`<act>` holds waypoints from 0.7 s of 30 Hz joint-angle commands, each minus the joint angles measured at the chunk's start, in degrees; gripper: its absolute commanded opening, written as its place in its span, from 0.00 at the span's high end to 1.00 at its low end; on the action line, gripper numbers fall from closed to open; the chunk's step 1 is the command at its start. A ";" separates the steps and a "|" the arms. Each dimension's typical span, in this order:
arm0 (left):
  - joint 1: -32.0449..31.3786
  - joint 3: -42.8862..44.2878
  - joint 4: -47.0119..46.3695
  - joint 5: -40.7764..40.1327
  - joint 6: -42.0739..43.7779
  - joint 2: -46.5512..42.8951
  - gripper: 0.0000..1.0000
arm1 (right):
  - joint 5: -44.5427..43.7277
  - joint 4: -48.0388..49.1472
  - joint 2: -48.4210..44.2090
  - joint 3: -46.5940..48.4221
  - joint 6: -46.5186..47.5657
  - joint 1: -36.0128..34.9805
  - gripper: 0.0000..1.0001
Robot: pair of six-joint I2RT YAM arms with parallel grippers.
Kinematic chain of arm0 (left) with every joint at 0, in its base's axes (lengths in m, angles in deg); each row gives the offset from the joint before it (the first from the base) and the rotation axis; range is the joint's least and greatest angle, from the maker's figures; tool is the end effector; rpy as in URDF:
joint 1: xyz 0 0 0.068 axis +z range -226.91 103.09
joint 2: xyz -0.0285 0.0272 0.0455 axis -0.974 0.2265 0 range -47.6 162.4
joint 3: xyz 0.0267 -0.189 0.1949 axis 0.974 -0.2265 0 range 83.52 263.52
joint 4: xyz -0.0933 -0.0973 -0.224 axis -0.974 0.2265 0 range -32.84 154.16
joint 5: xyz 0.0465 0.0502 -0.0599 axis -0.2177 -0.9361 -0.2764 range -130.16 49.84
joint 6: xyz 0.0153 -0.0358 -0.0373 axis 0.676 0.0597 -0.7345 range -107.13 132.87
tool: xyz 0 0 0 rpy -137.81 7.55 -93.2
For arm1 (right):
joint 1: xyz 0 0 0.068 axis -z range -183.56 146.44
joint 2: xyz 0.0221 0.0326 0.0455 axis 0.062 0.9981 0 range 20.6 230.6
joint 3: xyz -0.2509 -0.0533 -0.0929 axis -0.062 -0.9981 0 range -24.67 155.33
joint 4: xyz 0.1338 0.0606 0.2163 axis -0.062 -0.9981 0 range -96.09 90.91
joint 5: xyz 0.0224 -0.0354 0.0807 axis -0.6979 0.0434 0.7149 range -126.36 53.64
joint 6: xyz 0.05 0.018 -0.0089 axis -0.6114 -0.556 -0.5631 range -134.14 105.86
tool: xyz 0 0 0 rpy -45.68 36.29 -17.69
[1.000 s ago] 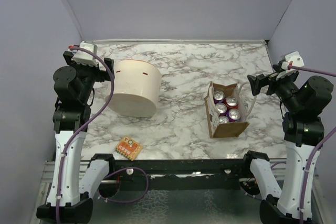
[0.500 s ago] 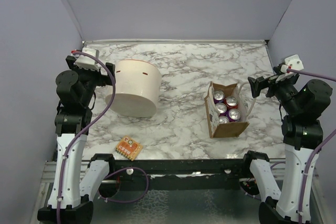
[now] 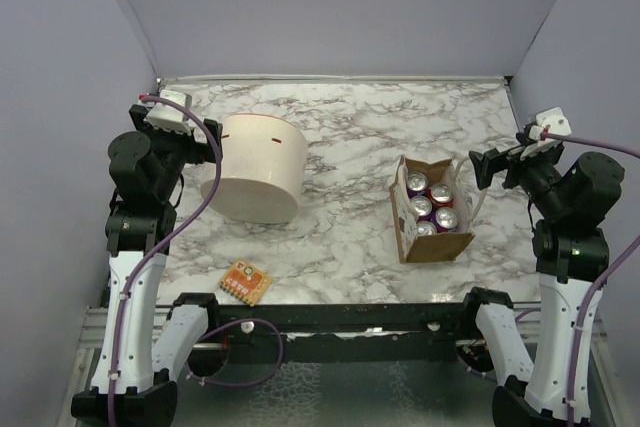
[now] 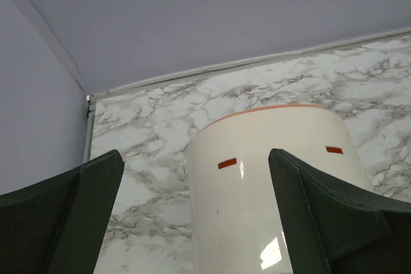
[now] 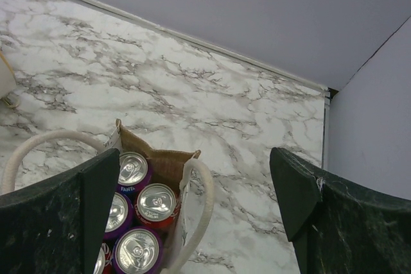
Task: Place the beverage into the canvas bag
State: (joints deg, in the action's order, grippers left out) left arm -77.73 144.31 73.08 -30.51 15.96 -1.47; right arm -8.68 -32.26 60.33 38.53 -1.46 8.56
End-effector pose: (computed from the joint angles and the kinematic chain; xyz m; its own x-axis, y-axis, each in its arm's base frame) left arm 0.1678 -0.0084 0.4215 -0.0120 0.0533 -0.9985 0.1826 0.9819 0.0502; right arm 0.1226 -0.0094 0.4171 -0.1031 -0.1768 -0.9788 -0.2915 0.9462 -0.1402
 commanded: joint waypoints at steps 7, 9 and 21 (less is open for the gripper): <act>0.64 -0.15 -0.71 1.73 -0.89 -0.62 0.01 | 0.43 1.18 -0.84 -0.98 -0.21 0.36 0.00; 0.73 -0.35 -0.80 1.50 -1.07 -0.77 0.01 | 0.53 1.18 -0.88 -1.04 -0.21 0.36 0.00; 0.82 -0.13 -0.66 1.52 -0.76 -0.35 0.01 | -0.12 1.18 -0.75 -0.99 -0.03 0.36 0.00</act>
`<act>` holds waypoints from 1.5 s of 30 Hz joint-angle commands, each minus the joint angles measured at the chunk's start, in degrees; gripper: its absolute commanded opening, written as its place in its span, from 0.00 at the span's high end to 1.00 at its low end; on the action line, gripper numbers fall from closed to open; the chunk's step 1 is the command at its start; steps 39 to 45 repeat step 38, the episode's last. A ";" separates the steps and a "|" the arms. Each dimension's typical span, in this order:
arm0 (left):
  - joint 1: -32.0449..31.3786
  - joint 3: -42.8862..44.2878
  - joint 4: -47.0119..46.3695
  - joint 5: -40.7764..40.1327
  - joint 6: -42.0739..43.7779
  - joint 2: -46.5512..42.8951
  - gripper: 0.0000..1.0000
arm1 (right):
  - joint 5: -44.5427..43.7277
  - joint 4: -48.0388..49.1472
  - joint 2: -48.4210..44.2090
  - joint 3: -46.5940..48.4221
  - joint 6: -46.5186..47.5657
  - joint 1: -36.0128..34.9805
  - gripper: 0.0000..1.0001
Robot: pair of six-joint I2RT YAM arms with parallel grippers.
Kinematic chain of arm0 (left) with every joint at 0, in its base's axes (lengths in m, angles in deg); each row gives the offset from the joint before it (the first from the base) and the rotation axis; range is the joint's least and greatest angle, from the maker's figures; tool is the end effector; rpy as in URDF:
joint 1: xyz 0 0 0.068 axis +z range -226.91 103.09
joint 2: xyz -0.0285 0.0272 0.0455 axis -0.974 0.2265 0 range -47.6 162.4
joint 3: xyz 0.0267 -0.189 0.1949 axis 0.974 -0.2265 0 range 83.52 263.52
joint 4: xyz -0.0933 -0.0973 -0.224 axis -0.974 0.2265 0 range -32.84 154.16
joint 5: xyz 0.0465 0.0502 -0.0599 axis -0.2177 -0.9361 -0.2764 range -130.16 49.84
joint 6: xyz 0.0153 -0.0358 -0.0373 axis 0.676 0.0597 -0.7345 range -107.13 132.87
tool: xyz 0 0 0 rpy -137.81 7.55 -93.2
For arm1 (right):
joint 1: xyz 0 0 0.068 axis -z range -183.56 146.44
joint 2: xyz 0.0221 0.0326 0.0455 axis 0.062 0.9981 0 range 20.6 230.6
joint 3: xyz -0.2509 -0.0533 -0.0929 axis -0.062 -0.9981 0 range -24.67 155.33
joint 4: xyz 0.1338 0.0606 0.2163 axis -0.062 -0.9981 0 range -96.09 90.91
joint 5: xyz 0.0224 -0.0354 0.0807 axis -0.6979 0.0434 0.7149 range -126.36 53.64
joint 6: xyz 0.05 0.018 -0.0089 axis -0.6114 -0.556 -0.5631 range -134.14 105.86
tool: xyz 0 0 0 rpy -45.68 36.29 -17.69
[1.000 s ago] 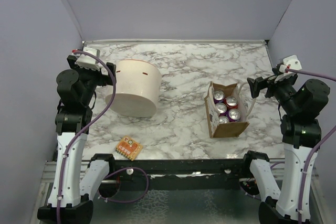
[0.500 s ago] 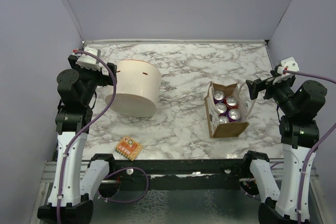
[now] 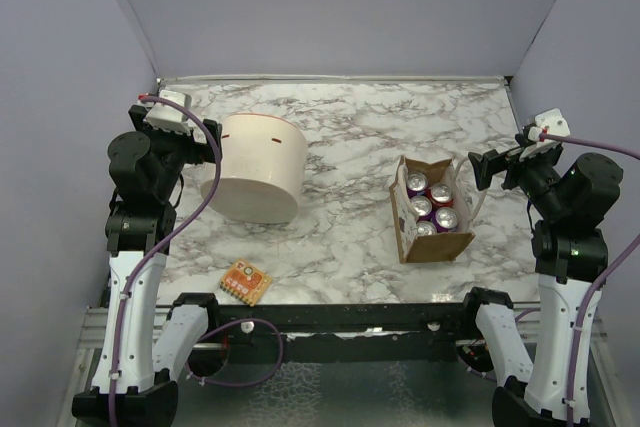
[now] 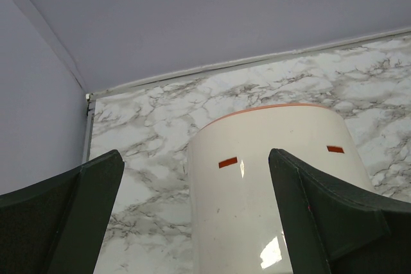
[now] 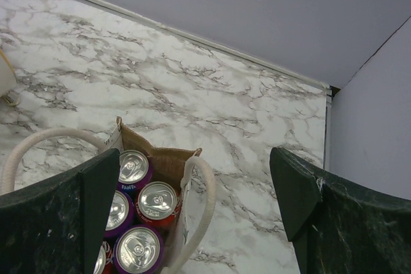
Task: Place the beverage into the canvas bag
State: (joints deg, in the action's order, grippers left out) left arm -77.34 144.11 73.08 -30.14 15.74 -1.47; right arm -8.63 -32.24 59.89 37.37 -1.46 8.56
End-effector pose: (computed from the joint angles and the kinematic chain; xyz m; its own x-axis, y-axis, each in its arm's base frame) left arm 0.1682 -0.0075 0.4203 -0.0163 0.0494 -0.9986 0.1823 0.9822 0.0456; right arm 0.1229 -0.0095 0.4118 -0.1146 -0.1743 -0.9780 -0.2940 0.9463 -0.1342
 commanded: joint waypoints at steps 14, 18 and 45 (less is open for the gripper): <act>0.38 -0.12 -0.79 1.08 -0.59 -0.18 0.01 | 0.08 1.48 -0.41 -0.34 -0.03 0.36 0.01; 0.43 -0.09 -0.81 0.97 -0.59 -0.49 0.01 | 0.28 1.51 -0.41 -0.43 -0.03 0.36 0.00; 0.43 0.22 -0.37 -0.22 -0.02 -0.49 0.01 | 0.40 1.48 -0.38 -0.50 0.14 0.38 0.00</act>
